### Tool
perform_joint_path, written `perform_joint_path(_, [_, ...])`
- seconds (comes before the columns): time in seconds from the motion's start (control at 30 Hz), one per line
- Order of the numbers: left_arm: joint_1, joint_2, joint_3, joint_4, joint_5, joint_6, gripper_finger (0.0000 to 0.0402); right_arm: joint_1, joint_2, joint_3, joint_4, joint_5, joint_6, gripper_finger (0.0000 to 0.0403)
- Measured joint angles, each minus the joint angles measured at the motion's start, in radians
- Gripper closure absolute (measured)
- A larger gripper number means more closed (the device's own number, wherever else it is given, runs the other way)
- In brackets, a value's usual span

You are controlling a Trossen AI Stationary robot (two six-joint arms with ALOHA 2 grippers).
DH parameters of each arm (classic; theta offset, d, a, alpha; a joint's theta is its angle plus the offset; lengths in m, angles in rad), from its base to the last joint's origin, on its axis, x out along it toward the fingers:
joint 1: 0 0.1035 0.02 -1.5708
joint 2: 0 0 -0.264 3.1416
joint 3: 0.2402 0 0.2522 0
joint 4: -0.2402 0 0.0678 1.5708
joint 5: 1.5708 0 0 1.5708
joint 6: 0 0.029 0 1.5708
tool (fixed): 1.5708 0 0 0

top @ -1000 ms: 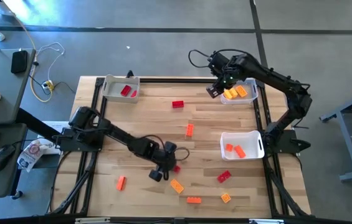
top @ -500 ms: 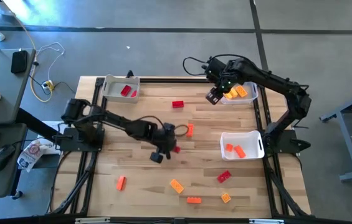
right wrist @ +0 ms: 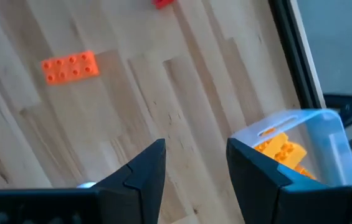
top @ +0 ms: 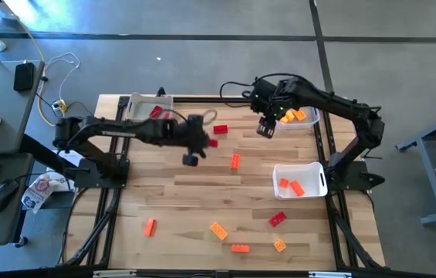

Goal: Sort & place blocks by color
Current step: Put the red game piece into the gray bin

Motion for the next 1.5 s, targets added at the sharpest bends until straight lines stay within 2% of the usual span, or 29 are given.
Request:
perform_joint_path(0.27, [0.176, -0.08, -0.002, -0.032, -0.056, 0.018, 0.0292, 0.066, 0.0, 0.0, 0.032, 0.001, -0.091, 0.0243])
perform_joint_path(0.47, [0.317, -0.096, -0.002, -0.039, -0.056, -0.042, 0.0292, 0.12, 0.002, 0.0, 0.121, 0.001, -0.201, 0.0197])
perform_joint_path(0.7, [0.448, -0.096, -0.002, -0.104, -0.025, -0.188, 0.0283, 0.172, 0.013, 0.0, 0.216, -0.001, -0.496, 0.0151])
perform_joint_path(0.9, [0.538, -0.096, -0.002, -0.121, -0.009, -0.323, 0.0284, 0.181, 0.036, 0.0, 0.257, -0.076, -0.712, 0.0148])
perform_joint_path(1.17, [0.661, -0.094, -0.002, -0.184, -0.01, -0.607, 0.0283, 0.189, 0.105, 0.0, 0.288, -0.095, -0.841, 0.0148])
perform_joint_path(1.5, [0.748, -0.088, -0.002, -0.255, 0.01, -0.665, 0.0283, 0.224, 0.215, 0.0, 0.308, -0.095, -0.973, 0.0148])
